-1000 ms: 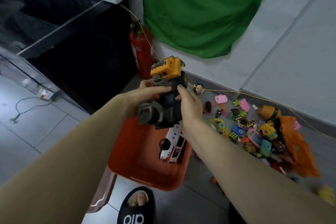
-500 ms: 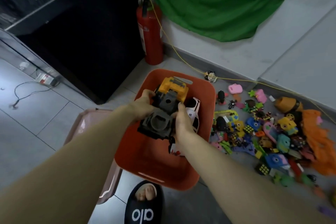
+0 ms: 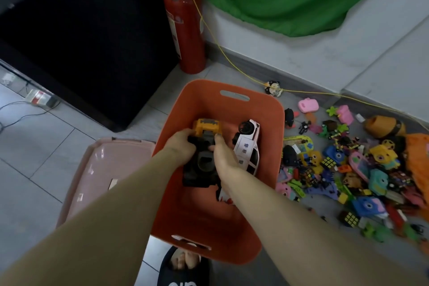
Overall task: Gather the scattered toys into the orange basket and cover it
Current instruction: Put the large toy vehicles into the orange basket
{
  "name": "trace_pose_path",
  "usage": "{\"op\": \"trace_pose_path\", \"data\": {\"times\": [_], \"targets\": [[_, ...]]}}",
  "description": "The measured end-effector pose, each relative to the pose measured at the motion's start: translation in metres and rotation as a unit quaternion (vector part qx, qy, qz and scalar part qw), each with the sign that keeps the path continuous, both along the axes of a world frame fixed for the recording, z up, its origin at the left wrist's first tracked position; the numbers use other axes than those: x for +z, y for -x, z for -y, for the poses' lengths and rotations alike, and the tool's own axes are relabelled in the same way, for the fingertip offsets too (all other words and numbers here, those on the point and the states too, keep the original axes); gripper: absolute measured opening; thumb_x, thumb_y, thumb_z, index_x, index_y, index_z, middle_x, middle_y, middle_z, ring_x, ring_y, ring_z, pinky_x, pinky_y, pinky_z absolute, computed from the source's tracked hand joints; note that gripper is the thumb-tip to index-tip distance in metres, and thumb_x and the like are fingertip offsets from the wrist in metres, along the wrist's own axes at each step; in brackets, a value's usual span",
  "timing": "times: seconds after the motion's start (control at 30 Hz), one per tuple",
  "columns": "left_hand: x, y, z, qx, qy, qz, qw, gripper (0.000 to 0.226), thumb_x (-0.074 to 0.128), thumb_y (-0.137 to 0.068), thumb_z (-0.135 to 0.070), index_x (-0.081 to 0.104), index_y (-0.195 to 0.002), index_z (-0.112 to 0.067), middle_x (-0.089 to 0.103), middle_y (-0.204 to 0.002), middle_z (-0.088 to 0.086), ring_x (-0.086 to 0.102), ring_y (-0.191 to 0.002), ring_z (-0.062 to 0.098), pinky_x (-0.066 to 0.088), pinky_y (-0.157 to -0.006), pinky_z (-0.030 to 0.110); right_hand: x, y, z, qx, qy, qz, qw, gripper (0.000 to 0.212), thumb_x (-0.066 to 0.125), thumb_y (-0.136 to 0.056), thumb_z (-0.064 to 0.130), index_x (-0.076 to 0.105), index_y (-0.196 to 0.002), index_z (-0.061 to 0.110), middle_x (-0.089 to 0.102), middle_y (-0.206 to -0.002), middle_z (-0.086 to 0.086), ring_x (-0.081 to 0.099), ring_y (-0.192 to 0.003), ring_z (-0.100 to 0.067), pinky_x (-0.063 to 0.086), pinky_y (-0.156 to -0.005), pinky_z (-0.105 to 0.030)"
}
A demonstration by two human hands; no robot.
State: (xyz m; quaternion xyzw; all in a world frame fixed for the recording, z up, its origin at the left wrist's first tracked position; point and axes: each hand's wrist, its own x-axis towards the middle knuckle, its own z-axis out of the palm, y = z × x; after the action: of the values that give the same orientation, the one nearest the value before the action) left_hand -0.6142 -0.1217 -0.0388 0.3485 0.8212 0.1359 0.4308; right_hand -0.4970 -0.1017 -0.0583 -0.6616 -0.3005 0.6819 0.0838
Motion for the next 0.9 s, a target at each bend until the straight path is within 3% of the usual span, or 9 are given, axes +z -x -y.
{"op": "trace_pose_path", "data": {"times": [0.17, 0.27, 0.33, 0.4, 0.47, 0.6, 0.7, 0.8, 0.9], "targets": [[0.002, 0.003, -0.013, 0.033, -0.021, -0.046, 0.998, 0.037, 0.045, -0.097, -0.021, 0.057, -0.132, -0.017, 0.059, -0.130, 0.014, 0.055, -0.117, 0.032, 0.042, -0.097, 0.034, -0.018, 0.005, -0.006, -0.003, 0.013, -0.025, 1.000, 0.089, 0.034, -0.057, 0.079, 0.067, -0.115, 0.021, 0.069, -0.116, -0.004, 0.065, -0.106, -0.028, 0.047, -0.101, -0.046], [0.014, -0.008, -0.024, 0.014, -0.039, -0.059, 0.997, 0.035, 0.044, -0.098, -0.022, 0.058, -0.129, -0.014, 0.059, -0.129, 0.016, 0.054, -0.117, 0.034, 0.041, -0.096, 0.034, -0.001, -0.006, -0.016, 0.012, -0.019, -0.021, 1.000, 0.066, 0.037, -0.070, 0.059, 0.064, -0.118, 0.021, 0.067, -0.117, -0.003, 0.062, -0.107, -0.028, 0.047, -0.100, -0.046], [0.026, -0.023, -0.033, 0.005, -0.053, -0.073, 0.996, 0.035, 0.043, -0.098, -0.022, 0.058, -0.128, -0.013, 0.060, -0.127, 0.016, 0.055, -0.116, 0.035, 0.042, -0.094, 0.033, 0.015, -0.023, -0.034, 0.033, -0.077, 0.009, 0.996, 0.040, 0.040, -0.071, 0.038, 0.063, -0.097, 0.018, 0.067, -0.110, -0.008, 0.062, -0.103, -0.031, 0.050, -0.096, -0.047], [0.040, -0.044, -0.045, -0.008, -0.082, -0.081, 0.993, 0.034, 0.044, -0.098, -0.021, 0.059, -0.127, -0.012, 0.062, -0.123, 0.017, 0.057, -0.113, 0.035, 0.045, -0.093, 0.034, 0.034, -0.046, -0.054, 0.059, -0.143, 0.021, 0.988, 0.008, 0.045, -0.070, 0.024, 0.053, -0.070, 0.022, 0.063, -0.088, -0.008, 0.063, -0.093, -0.031, 0.054, -0.088, -0.046], [0.059, -0.078, -0.059, -0.038, -0.130, -0.076, 0.988, 0.032, 0.045, -0.097, -0.019, 0.060, -0.124, -0.010, 0.064, -0.119, 0.018, 0.060, -0.109, 0.036, 0.049, -0.091, 0.036, 0.050, -0.076, -0.075, 0.051, -0.216, 0.034, 0.975, 0.006, 0.042, -0.061, 0.018, 0.047, -0.061, 0.021, 0.056, -0.071, -0.008, 0.060, -0.080, -0.032, 0.051, -0.072, -0.042], [0.095, -0.166, -0.085, -0.115, -0.210, -0.048, 0.970, 0.031, 0.047, -0.097, -0.015, 0.059, -0.124, -0.008, 0.064, -0.121, 0.018, 0.057, -0.115, 0.034, 0.042, -0.093, 0.034, 0.107, -0.158, -0.095, -0.017, -0.352, 0.119, 0.928, 0.017, 0.048, -0.076, 0.012, 0.056, -0.081, 0.025, 0.069, -0.098, -0.010, 0.065, -0.094, -0.032, 0.054, -0.084, -0.044], [0.101, -0.239, -0.095, -0.178, -0.216, 0.012, 0.960, 0.031, 0.049, -0.097, -0.020, 0.056, -0.126, -0.012, 0.066, -0.120, 0.012, 0.059, -0.114, 0.029, 0.044, -0.093, 0.032, 0.120, -0.244, -0.105, -0.040, -0.393, 0.234, 0.888, 0.021, 0.050, -0.087, 0.011, 0.058, -0.106, 0.012, 0.065, -0.107, -0.013, 0.060, -0.100, -0.032, 0.048, -0.081, -0.038], [0.091, -0.305, -0.108, -0.274, -0.159, 0.047, 0.947, 0.037, 0.048, -0.098, -0.026, 0.050, -0.132, -0.013, 0.059, -0.130, 0.011, 0.054, -0.121, 0.030, 0.042, -0.095, 0.032, 0.096, -0.325, -0.110, 0.007, -0.371, 0.319, 0.872, 0.027, 0.052, -0.089, 0.017, 0.055, -0.113, 0.007, 0.060, -0.114, -0.018, 0.055, -0.104, -0.037, 0.040, -0.076, -0.035], [0.072, -0.357, -0.126, -0.328, -0.071, 0.061, 0.940, 0.052, 0.048, -0.098, -0.032, 0.036, -0.145, -0.012, 0.050, -0.141, 0.017, 0.051, -0.123, 0.035, 0.042, -0.091, 0.034, 0.061, -0.394, -0.109, 0.110, -0.273, 0.398, 0.869, 0.045, 0.054, -0.088, 0.031, 0.050, -0.130, 0.015, 0.049, -0.132, -0.022, 0.046, -0.120, -0.041, 0.042, -0.098, -0.045]]}}
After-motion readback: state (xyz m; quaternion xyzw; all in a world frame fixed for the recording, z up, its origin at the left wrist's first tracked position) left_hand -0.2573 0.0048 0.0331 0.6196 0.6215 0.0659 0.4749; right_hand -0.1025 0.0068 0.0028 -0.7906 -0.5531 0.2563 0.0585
